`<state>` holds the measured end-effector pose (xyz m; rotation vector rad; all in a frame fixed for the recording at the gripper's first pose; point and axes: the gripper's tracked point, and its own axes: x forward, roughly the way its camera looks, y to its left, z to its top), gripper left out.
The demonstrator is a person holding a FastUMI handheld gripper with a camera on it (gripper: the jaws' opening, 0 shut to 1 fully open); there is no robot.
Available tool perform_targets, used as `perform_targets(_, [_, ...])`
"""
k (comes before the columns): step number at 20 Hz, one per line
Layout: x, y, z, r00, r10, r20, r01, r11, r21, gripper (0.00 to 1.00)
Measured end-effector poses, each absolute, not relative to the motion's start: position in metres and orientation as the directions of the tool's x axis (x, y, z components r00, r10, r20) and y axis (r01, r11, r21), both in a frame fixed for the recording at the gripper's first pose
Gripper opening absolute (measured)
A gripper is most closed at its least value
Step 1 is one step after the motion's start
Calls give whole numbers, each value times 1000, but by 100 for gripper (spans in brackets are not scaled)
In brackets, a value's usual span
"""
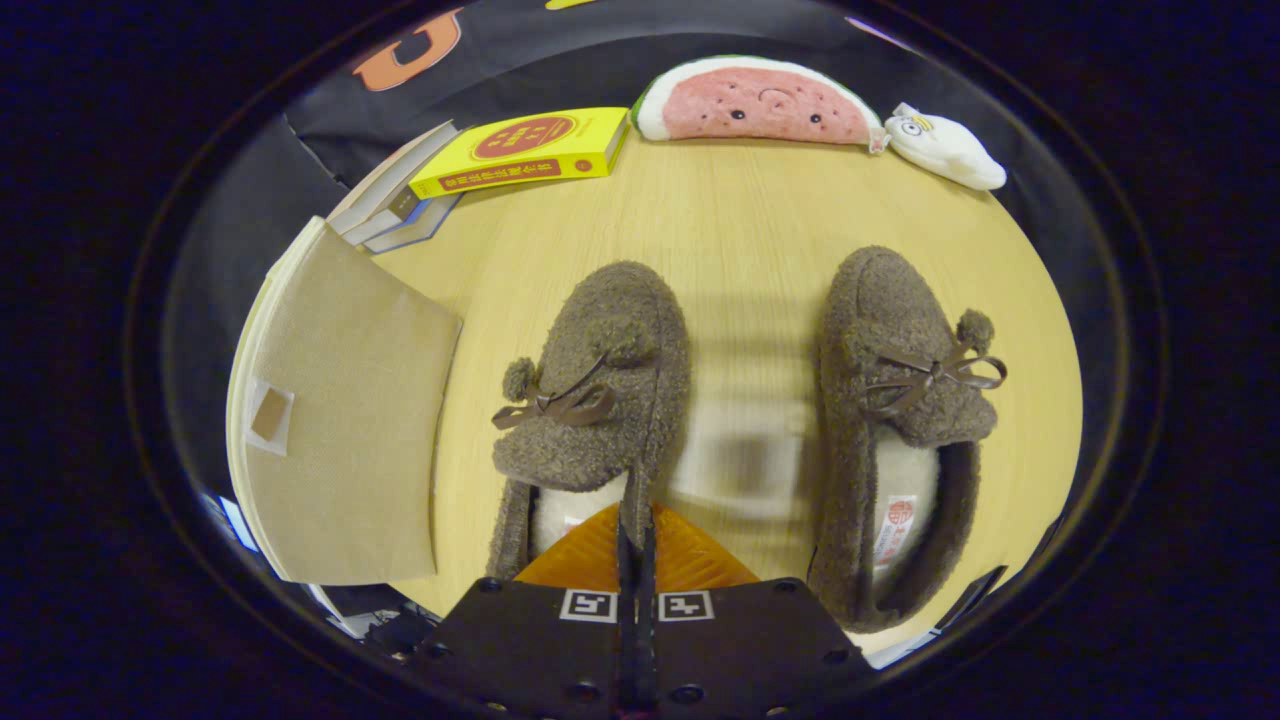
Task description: Open the storage box then place both shoes into the box .Put the left shoe in first, then the right shoe, with the right side of both shoes facing outward in a uniform manner.
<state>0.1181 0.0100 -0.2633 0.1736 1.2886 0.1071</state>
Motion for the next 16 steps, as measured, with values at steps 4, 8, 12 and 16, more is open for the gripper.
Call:
perform_targets(4, [112,13,-244,272,237,-933,60,963,263,0])
perform_targets(8, [105,19,-200,291,298,-909,81,939,334,0])
perform_targets(12, [99,32,-143,341,310,-887,45,938,345,0])
perform_targets(16, [101,66,-86,399,389,-830,-19,909,417,0])
